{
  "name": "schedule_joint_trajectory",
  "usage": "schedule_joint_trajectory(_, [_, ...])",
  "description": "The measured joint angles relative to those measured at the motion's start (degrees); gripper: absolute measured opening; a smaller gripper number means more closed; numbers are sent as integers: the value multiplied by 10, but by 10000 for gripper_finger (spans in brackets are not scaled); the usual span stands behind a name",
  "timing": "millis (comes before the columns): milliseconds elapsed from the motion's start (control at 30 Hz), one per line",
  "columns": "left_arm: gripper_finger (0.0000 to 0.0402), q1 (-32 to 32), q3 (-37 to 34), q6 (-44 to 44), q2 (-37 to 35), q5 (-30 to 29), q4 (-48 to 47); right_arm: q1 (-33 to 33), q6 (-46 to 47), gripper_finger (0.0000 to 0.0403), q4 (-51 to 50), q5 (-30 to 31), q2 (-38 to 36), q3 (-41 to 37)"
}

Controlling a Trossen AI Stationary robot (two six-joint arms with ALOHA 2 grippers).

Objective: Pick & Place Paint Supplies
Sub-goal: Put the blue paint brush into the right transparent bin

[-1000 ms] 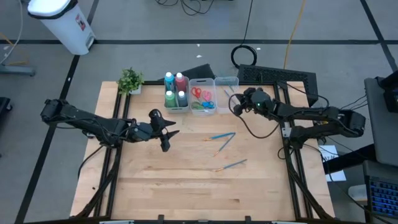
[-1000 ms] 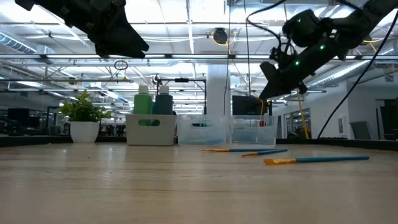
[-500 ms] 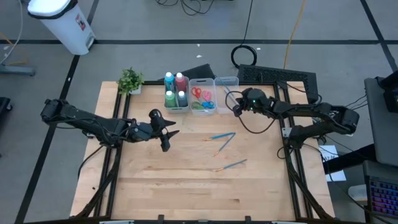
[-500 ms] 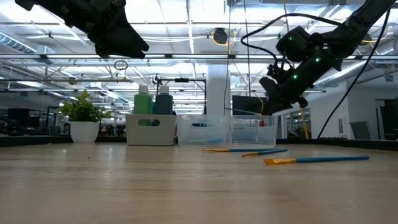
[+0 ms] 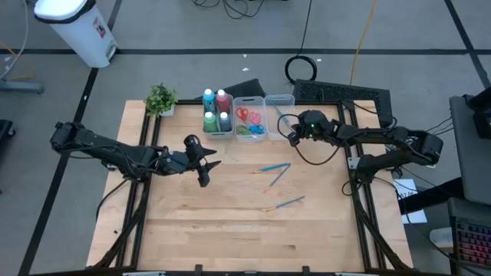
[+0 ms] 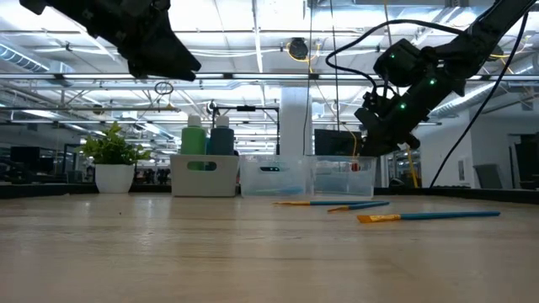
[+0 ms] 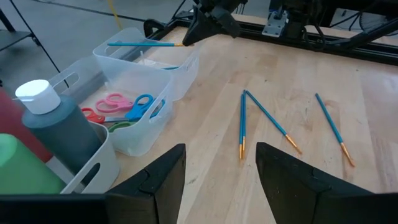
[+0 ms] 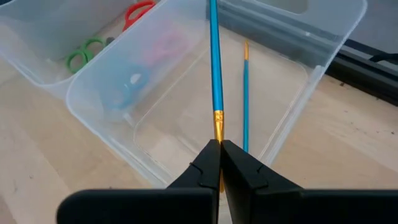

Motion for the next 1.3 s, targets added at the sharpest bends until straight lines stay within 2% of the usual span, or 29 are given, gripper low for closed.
schedule_joint_trajectory(1300, [202,0,0,-1,0,0,-6,0,-1,0,15,-4,0,0])
